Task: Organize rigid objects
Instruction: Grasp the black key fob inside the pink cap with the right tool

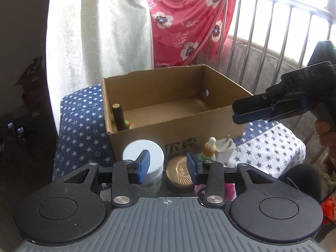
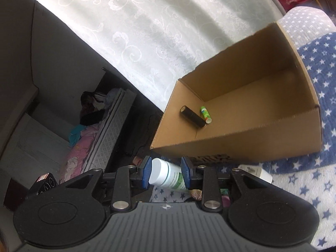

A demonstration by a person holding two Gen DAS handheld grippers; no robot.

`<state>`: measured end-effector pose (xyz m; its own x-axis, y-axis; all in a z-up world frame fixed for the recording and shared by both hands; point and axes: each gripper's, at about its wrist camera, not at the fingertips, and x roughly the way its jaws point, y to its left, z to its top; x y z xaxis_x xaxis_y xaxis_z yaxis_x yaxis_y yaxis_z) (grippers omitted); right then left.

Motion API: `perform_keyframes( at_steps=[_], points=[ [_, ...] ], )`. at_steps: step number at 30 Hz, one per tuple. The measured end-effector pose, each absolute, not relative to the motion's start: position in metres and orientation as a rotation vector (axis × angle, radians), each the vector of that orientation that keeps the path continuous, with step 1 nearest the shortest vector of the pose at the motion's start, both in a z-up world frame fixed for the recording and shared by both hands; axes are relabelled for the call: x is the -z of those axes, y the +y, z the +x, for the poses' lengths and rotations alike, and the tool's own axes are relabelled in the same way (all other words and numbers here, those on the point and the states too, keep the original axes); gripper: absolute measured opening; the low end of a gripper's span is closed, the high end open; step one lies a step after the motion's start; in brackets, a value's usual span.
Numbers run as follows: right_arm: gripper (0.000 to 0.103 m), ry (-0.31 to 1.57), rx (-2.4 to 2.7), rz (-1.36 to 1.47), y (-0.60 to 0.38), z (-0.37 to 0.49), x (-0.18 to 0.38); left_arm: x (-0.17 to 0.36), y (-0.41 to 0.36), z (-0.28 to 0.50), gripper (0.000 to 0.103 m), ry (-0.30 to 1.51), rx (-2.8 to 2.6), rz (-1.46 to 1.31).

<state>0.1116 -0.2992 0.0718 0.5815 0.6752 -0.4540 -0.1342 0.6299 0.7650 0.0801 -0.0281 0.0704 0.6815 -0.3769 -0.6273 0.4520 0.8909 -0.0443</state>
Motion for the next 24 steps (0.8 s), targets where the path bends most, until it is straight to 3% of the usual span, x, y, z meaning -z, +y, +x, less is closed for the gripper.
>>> perform_keyframes(
  at_steps=[9,24],
  points=[
    [0.035,1.068,-0.493,0.848,-0.285,0.098,0.008,-0.010,-0.058,0.044,0.037,0.740,0.522,0.091],
    [0.039,1.101,-0.445,0.581,-0.248,0.125,0.004,0.008,-0.067,0.020,0.037,0.690,0.583,0.066]
  ],
)
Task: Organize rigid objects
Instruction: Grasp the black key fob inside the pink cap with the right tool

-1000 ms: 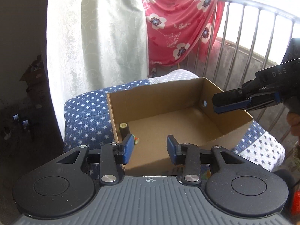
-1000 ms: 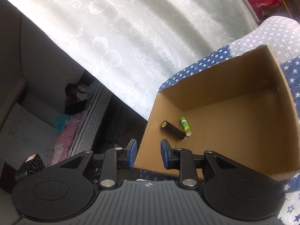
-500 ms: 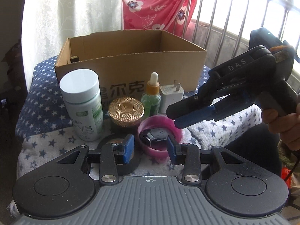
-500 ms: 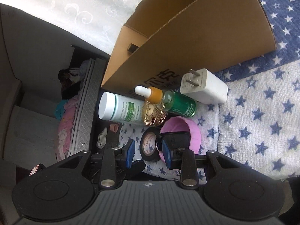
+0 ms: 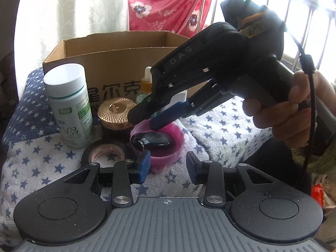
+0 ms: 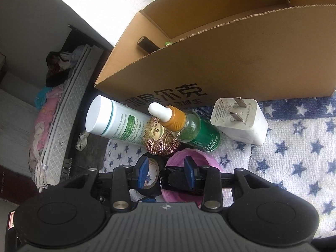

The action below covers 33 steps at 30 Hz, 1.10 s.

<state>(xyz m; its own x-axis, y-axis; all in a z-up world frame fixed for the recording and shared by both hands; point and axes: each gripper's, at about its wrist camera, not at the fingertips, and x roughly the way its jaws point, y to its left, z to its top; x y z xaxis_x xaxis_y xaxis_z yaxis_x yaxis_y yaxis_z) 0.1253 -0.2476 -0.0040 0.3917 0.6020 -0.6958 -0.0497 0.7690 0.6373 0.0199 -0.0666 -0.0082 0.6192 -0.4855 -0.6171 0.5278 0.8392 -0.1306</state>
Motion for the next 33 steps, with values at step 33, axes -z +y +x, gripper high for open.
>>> perform_keyframes(
  at_steps=[33],
  points=[
    [0.047,1.163,-0.473,0.582,-0.246,0.122,0.013,0.015,-0.063,0.035,0.038,0.746,0.548,0.014]
  ],
)
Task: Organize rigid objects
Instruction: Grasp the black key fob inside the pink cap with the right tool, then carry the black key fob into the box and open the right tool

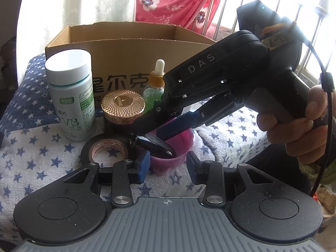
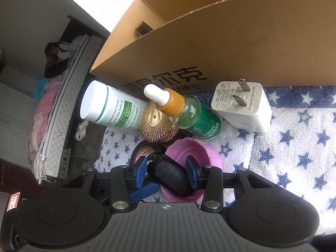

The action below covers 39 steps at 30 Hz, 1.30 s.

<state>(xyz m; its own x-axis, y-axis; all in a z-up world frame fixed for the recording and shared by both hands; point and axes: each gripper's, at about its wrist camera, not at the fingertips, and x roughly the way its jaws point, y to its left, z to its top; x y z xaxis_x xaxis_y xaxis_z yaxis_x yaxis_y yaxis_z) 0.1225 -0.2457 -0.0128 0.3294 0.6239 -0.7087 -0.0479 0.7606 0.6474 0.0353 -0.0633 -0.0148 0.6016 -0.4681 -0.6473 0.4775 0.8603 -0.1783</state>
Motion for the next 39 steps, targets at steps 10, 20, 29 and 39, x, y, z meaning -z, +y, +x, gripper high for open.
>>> perform_keyframes(
  at_steps=[10,20,29,39],
  points=[
    [0.050,1.175,-0.511,0.622,-0.247,0.121,0.015,0.017,-0.059,0.041,0.037,0.750,0.545,-0.012],
    [0.035,1.101,-0.483,0.488,-0.237,0.107,0.000,0.013,-0.061,0.040,0.034,0.715,0.525,0.001],
    [0.032,1.038,-0.506,0.467,-0.237,0.097,-0.008,0.009,-0.061,0.039,0.030,0.693,0.524,-0.007],
    [0.031,0.987,-0.512,0.474,-0.237,0.084,-0.026,-0.008,-0.060,0.028,0.025,0.652,0.524,-0.019]
  ],
)
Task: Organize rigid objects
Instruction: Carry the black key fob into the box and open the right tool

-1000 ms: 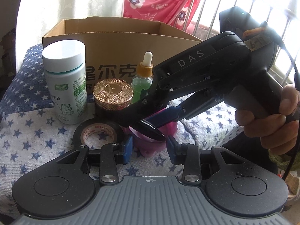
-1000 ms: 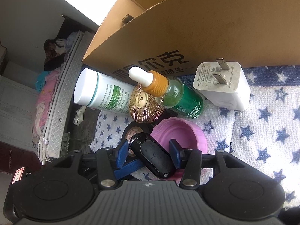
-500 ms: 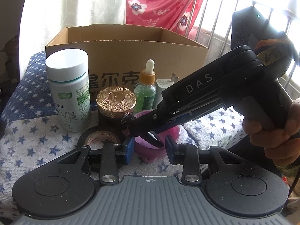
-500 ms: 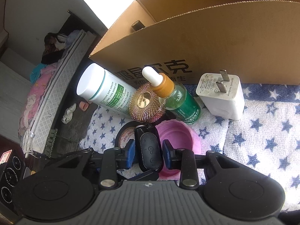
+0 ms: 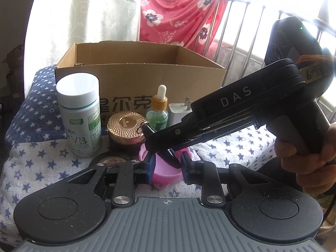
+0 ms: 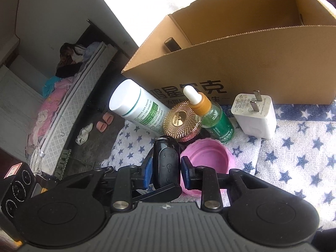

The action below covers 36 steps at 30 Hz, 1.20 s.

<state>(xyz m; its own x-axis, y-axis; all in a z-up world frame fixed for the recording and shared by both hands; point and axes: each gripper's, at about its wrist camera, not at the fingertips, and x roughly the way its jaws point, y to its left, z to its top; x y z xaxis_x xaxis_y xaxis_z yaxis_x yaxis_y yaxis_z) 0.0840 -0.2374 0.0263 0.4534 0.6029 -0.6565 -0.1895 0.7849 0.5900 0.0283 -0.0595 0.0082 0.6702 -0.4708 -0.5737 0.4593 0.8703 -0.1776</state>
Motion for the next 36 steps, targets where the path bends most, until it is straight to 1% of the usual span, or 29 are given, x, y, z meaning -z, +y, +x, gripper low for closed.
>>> perform_keyframes(
  at_steps=[5,9,12,16,21,28,32,36],
  points=[
    [0.031,0.900,-0.540,0.443,-0.228,0.076,-0.064,-0.043,-0.052,0.025,0.024,0.575,0.521,0.008],
    [0.031,0.834,-0.555,0.419,-0.221,0.088,-0.100,-0.075,-0.043,0.040,0.025,0.532,0.527,0.019],
    [0.031,0.820,-0.562,0.411,-0.218,0.112,-0.120,-0.095,-0.036,0.066,0.025,0.545,0.539,0.017],
    [0.031,0.863,-0.558,0.450,-0.220,0.164,-0.129,-0.111,-0.032,0.122,0.025,0.624,0.556,0.016],
    [0.031,0.943,-0.524,0.480,-0.224,0.240,-0.118,-0.109,-0.029,0.205,0.025,0.791,0.562,-0.028],
    [0.031,1.087,-0.448,0.529,-0.233,0.340,-0.073,-0.079,-0.038,0.290,0.025,0.944,0.458,-0.009],
    [0.032,1.140,-0.408,0.524,-0.236,0.369,-0.051,-0.068,-0.040,0.305,0.026,0.958,0.398,0.006],
    [0.032,1.143,-0.389,0.522,-0.242,0.369,-0.048,-0.072,-0.038,0.300,0.027,0.933,0.403,0.013]
  ],
)
